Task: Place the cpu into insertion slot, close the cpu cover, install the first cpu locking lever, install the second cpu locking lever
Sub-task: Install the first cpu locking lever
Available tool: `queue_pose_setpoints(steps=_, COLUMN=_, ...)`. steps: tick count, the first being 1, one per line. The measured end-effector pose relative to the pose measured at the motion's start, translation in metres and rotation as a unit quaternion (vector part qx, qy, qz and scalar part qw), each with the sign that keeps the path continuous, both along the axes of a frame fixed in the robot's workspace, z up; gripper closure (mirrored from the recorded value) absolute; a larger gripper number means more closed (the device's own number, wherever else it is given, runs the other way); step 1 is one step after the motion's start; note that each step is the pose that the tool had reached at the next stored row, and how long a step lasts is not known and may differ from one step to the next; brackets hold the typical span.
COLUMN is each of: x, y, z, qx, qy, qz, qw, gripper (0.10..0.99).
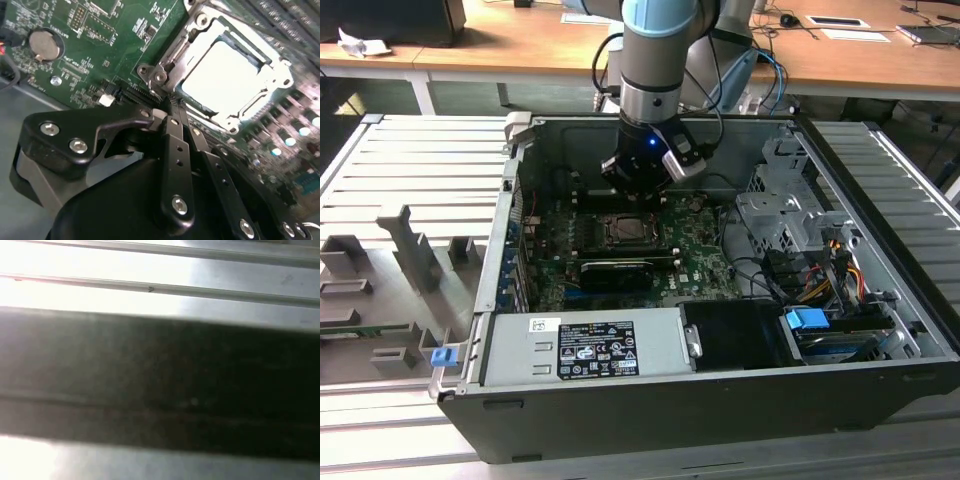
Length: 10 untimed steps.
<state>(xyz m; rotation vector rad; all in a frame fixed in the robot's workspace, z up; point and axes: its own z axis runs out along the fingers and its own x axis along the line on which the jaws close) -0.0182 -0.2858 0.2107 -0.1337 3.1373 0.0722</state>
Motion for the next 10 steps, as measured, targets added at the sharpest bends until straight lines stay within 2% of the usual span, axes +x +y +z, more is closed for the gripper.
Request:
queue_pose_setpoints(steps=2, x=0.0000, y=0.0000, z=0.0055, qx=-0.0004, qy=0.0004, qz=0.000, qw=1.0000, gripper=0.980)
queue_pose_setpoints(steps=10, x=0.0000, y=-0.0032, z=0.0060, qx=-0.0006, qy=0.0007, qz=0.000, qw=1.0000, gripper=0.980)
